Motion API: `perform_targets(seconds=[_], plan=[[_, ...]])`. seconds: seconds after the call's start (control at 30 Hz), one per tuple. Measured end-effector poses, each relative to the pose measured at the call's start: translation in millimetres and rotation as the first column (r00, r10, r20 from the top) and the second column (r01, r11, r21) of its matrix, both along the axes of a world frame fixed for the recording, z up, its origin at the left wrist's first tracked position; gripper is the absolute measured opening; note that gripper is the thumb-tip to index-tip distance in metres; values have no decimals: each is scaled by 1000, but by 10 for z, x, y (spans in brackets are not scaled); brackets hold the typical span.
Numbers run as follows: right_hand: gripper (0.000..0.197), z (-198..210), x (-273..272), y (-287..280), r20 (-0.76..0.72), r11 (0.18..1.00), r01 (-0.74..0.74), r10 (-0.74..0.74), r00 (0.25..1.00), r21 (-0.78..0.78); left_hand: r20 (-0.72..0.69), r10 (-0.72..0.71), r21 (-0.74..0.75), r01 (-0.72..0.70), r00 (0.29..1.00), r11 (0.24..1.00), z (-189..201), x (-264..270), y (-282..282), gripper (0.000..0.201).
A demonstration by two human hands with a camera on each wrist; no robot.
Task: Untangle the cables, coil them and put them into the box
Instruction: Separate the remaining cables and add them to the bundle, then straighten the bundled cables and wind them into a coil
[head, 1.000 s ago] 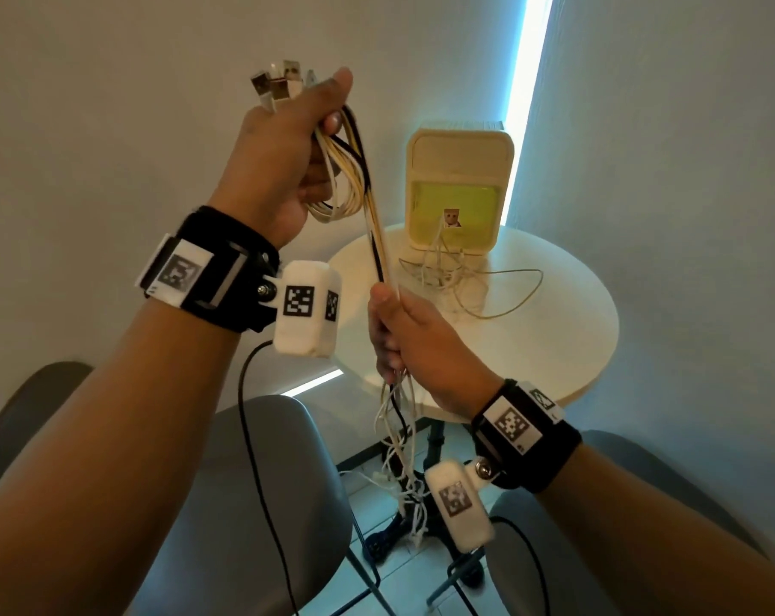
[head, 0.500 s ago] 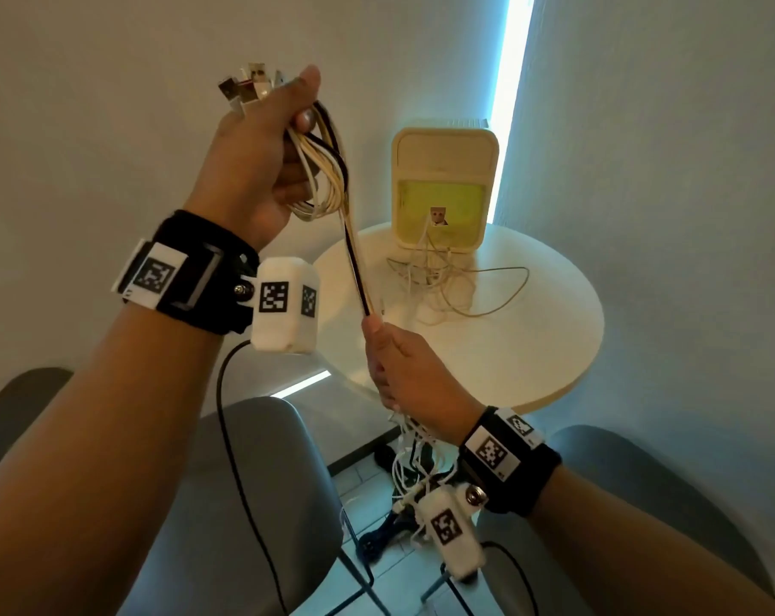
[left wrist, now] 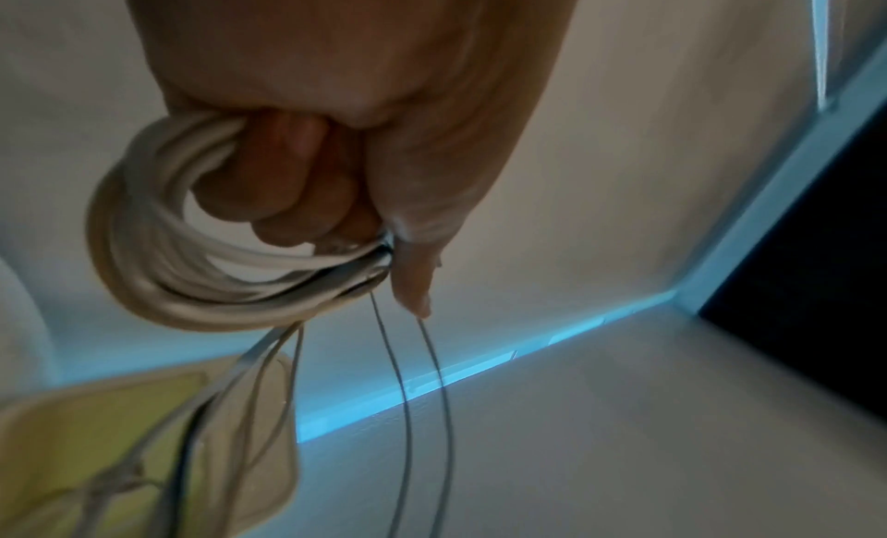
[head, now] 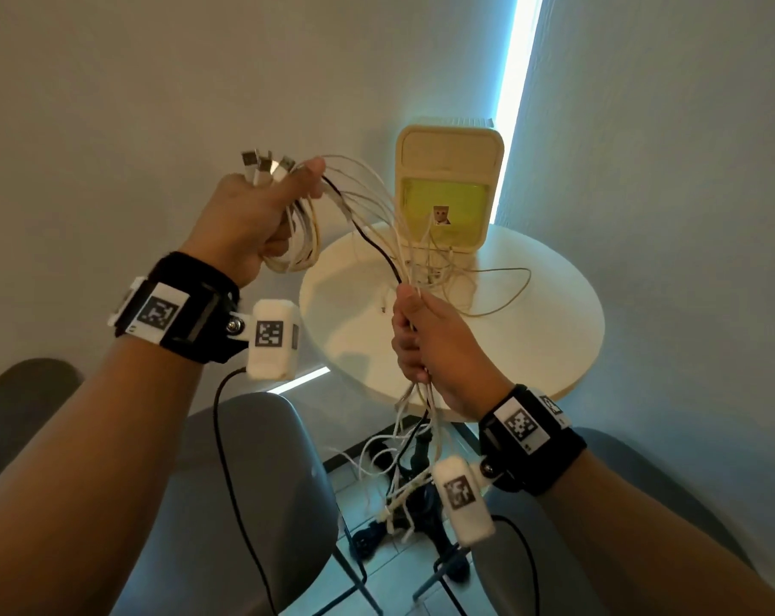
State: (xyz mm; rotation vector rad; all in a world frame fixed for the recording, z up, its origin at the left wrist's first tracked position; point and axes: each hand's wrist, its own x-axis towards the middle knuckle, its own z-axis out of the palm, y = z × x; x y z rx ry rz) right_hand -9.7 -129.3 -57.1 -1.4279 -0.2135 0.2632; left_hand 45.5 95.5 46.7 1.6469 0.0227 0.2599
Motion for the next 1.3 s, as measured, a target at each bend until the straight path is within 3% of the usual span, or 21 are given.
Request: perform_targets(seconds=[0.1, 0.17, 0.27, 0.33, 0.4, 0.47, 0.5, 0.57, 0.63, 0.7, 0.93, 1.03, 1.17, 1.3], plan=[[42, 31, 28, -2, -34, 999, 48, -47, 998, 26, 21, 204, 30, -205, 979, 978, -82, -17, 63, 48], [43, 45, 51, -6, -74, 995, 93, -91, 993, 28, 134, 311, 35, -318, 941, 947, -89, -33, 122, 46], [41, 68, 101, 20, -142, 986, 140, -152, 978, -91, 359, 296, 101, -352, 885, 931, -8, -158, 146, 32], [39, 102, 140, 55, -155, 976, 137, -164, 974, -170, 364, 102, 288, -216, 926, 933, 106, -292, 113, 27], [38, 172, 164, 94, -142, 973, 118, -148, 979, -200, 123, -148, 558, 55, 981, 828, 166, -436, -9, 28], [38, 281, 159, 153, -116, 978, 81, -104, 988, -191, -122, -256, 658, 271, 959, 703, 60, -498, -201, 35], [38, 342, 148, 183, -95, 981, 59, -78, 992, -184, -193, -253, 625, 317, 948, 713, -30, -488, -296, 44], [39, 436, 137, 220, -42, 982, 37, -45, 998, -183, -298, -240, 396, 349, 924, 849, -239, -402, -425, 62], [41, 490, 133, 220, -12, 982, 15, -18, 1000, -187, -313, -258, 131, 311, 914, 941, -345, -349, -478, 59], [41, 508, 127, 205, 3, 980, -21, 22, 1000, -199, -262, -256, 18, 270, 931, 963, -355, -293, -456, 44], [42, 550, 107, 165, 61, 975, -75, 90, 994, -208, -166, -392, -18, 395, 905, 919, -192, -239, -349, 31], [40, 540, 137, 186, 75, 978, -58, 74, 994, -201, -142, -439, -34, 439, 887, 898, -227, -233, -387, 54], [30, 521, 121, 270, 110, 979, -63, 86, 990, -192, -83, -284, 34, 288, 955, 957, -310, -252, -533, 61], [32, 498, 88, 284, 154, 993, -87, 99, 983, -83, 38, -113, -23, 114, 993, 993, -254, -254, -651, 32]])
